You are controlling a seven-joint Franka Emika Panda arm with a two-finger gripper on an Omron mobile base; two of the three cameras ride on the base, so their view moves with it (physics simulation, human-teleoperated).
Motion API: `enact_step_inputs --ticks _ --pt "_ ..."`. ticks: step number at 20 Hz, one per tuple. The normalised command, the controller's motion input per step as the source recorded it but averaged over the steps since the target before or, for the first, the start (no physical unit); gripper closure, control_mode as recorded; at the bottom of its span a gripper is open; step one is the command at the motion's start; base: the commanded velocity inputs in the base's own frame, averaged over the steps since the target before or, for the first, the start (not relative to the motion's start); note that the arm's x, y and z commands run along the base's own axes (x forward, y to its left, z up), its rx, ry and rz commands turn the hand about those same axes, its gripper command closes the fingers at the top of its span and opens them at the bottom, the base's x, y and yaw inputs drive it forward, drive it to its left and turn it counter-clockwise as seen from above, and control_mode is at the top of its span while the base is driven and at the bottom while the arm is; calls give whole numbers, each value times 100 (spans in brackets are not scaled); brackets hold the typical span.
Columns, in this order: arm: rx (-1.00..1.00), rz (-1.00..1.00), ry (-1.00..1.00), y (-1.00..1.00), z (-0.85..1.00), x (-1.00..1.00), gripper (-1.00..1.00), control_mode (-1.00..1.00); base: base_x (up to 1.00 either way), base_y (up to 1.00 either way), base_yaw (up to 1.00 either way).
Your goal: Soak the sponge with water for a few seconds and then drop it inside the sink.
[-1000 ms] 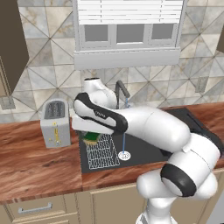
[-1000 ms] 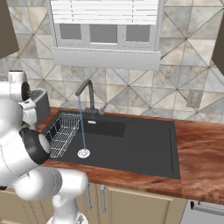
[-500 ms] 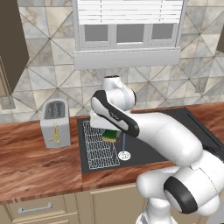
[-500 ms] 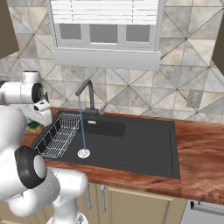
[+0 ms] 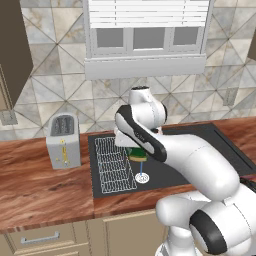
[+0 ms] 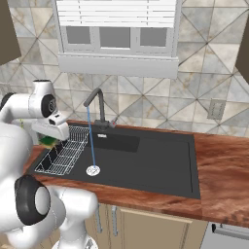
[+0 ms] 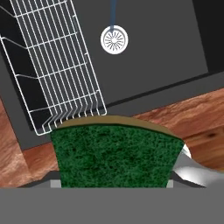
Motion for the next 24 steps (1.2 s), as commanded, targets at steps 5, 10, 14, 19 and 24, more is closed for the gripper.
enact_step_inputs --ticks 5,10,14,19,24 --pt "-3 2 -4 -21 0 0 100 -100 0 0 0" --pt "-4 0 -5 -16 0 0 100 -100 0 0 0" --pt "-2 -2 -1 -13 0 0 100 -100 0 0 0" --pt "0 -9 -1 -3 0 0 100 -100 0 0 0" --pt "0 -11 -4 -5 0 0 100 -100 0 0 0"
